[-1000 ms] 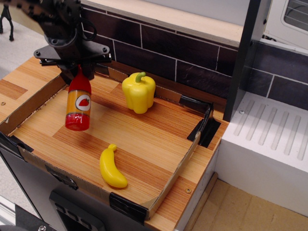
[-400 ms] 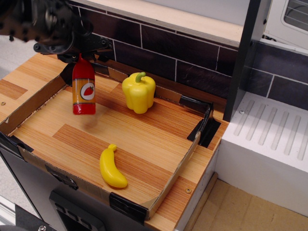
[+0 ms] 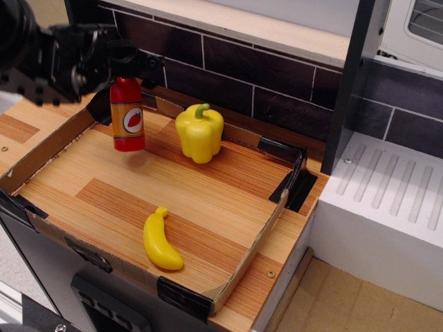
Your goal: Upright hot sauce bottle
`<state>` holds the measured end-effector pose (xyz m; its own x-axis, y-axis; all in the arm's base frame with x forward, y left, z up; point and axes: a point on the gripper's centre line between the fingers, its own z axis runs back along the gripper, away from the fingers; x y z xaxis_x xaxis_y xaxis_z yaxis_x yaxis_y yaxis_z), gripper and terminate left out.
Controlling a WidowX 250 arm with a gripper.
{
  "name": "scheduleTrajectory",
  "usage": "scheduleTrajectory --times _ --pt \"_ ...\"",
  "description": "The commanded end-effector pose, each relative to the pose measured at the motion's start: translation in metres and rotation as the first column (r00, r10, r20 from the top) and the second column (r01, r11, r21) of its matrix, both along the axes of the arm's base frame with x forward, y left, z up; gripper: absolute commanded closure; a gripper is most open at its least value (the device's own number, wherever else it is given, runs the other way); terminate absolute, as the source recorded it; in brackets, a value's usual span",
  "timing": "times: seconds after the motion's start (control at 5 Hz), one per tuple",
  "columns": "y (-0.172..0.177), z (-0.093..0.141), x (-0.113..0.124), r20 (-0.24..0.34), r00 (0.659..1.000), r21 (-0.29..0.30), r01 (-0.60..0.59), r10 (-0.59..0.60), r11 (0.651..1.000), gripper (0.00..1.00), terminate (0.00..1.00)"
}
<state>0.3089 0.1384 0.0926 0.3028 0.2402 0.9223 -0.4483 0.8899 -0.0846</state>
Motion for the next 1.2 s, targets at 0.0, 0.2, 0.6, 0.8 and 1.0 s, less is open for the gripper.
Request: scheduleTrajectory --times 0.0,0.2,0.6,0.8,1.0 --pt "-0.002 0.009 -0.001 0.169 0.985 0.07 0.034 -0.045 0.997 1.0 0.0" --pt "-0.005 0.01 -0.009 0.191 0.975 0.092 0.096 -0.112 0.991 1.0 0.0" --pt "-0.006 0.006 -0.02 0.178 0.967 0.142 0.157 -0.181 0.977 1.0 0.0" --pt "-0.008 0.001 -0.024 0.236 0.955 0.166 0.142 -0.179 0.976 1.0 0.0" --pt "-0.009 0.0 -0.028 0.27 0.945 0.16 0.147 -0.187 0.976 1.0 0.0"
